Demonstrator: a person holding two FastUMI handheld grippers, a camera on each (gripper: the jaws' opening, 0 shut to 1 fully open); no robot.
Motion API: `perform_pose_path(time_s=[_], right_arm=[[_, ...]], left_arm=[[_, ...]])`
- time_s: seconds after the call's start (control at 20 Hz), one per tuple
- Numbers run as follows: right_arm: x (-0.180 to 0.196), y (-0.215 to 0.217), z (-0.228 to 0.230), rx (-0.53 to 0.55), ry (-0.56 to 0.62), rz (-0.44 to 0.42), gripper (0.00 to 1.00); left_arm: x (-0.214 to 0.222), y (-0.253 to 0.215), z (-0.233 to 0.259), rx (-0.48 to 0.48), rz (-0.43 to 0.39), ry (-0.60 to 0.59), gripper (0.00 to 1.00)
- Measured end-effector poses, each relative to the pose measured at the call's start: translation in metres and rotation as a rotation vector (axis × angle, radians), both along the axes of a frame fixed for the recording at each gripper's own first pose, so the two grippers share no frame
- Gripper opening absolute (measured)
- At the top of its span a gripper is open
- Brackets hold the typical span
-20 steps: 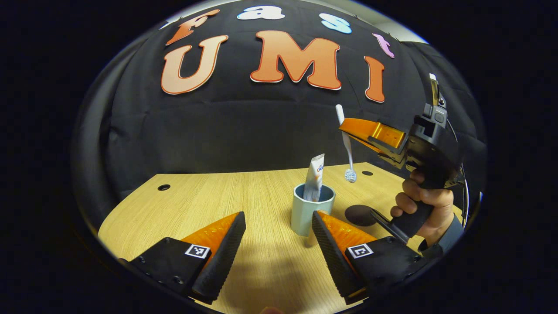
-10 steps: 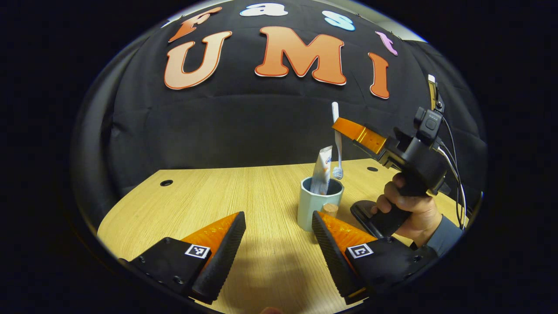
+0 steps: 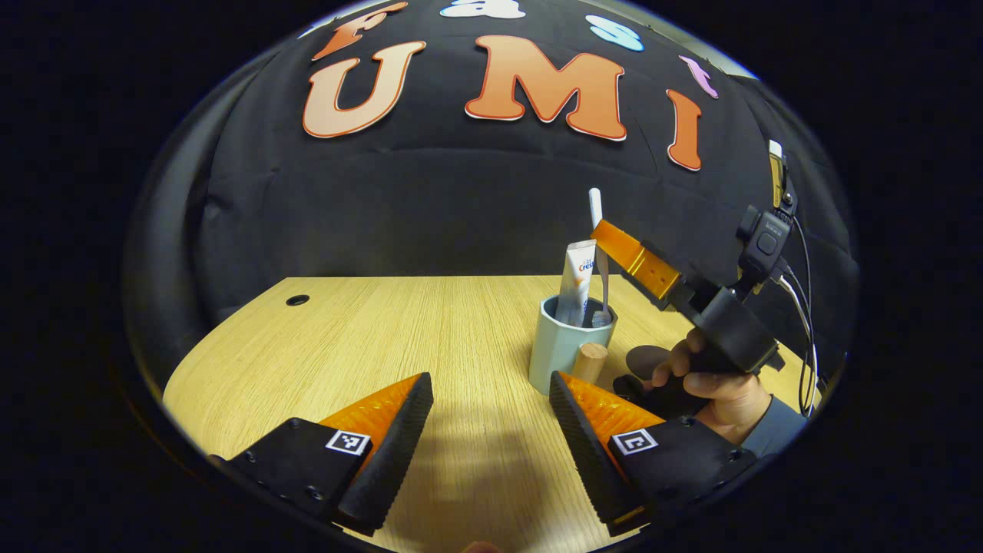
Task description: Put the toothbrush and toothpaste on the desktop into the cup, then pick up the cup and place it on the coaster on the desktop.
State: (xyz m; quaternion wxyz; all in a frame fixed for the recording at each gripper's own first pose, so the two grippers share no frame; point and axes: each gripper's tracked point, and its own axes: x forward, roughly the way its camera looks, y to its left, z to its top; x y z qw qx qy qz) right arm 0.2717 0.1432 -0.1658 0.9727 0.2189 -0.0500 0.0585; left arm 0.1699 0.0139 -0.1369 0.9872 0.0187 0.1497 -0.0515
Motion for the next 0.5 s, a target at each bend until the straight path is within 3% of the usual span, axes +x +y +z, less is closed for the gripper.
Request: perform_pose_path(time_s=[0.2,0.35,0.5], right_arm=[[-0.013,0.002,0.004,-0.008,0.008,0.022,0.1],[-0.03,-0.001,0.014,-0.043,0.022,0.061,0.21],[-0.051,-0.012,0.025,-0.116,0.04,0.09,0.35]], left_arm=[[-0.003,-0.001,0.002,-0.005,0.006,-0.006,0.99],[-0.002,-0.009,0.01,-0.024,-0.013,-0.028,0.98],[0.002,-0.01,0.02,0.022,-0.026,-0.059,0.99]])
